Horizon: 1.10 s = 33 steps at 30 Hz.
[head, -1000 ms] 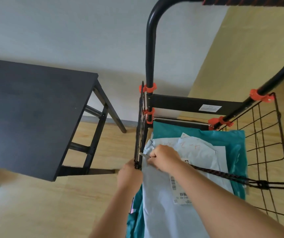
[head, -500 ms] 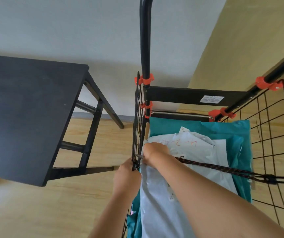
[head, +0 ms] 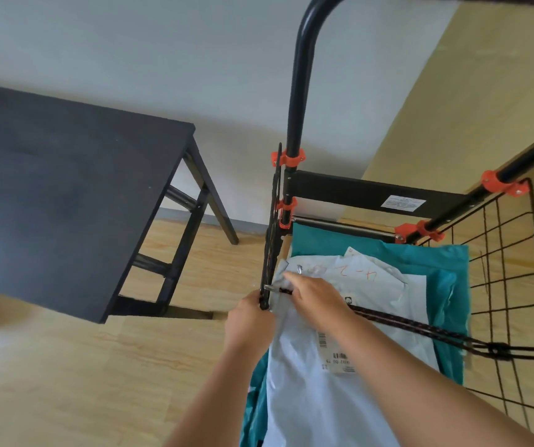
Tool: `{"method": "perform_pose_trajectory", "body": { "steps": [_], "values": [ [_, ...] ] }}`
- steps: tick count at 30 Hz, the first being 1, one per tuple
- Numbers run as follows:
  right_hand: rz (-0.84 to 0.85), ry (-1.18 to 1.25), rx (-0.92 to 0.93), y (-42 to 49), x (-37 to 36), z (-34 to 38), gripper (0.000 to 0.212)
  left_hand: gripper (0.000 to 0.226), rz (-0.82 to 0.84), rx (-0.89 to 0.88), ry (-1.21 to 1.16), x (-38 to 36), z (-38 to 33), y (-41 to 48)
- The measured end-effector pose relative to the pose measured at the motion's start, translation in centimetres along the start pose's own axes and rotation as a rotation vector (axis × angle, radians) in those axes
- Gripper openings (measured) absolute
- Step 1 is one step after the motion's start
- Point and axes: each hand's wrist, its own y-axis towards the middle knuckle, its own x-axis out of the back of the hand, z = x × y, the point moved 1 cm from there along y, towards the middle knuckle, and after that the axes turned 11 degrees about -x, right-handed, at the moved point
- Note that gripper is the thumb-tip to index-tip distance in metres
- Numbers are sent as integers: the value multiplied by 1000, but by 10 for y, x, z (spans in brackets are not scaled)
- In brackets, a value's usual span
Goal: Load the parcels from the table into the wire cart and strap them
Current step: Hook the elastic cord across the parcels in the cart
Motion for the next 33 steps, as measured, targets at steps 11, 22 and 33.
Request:
{"method": "perform_pose_trajectory", "body": {
  "steps": [11,22,33],
  "values": [
    [55,97,-60,-72,7,-36,29,39,7,47,-20,4,0,-7],
    [271,-90,-98,-64,-16,-3,36,28,17,229,28,1,38,-62],
    [207,-17,-115,-66,-22,-16,22,28,-59,191,116,0,43,-55]
  ]
}}
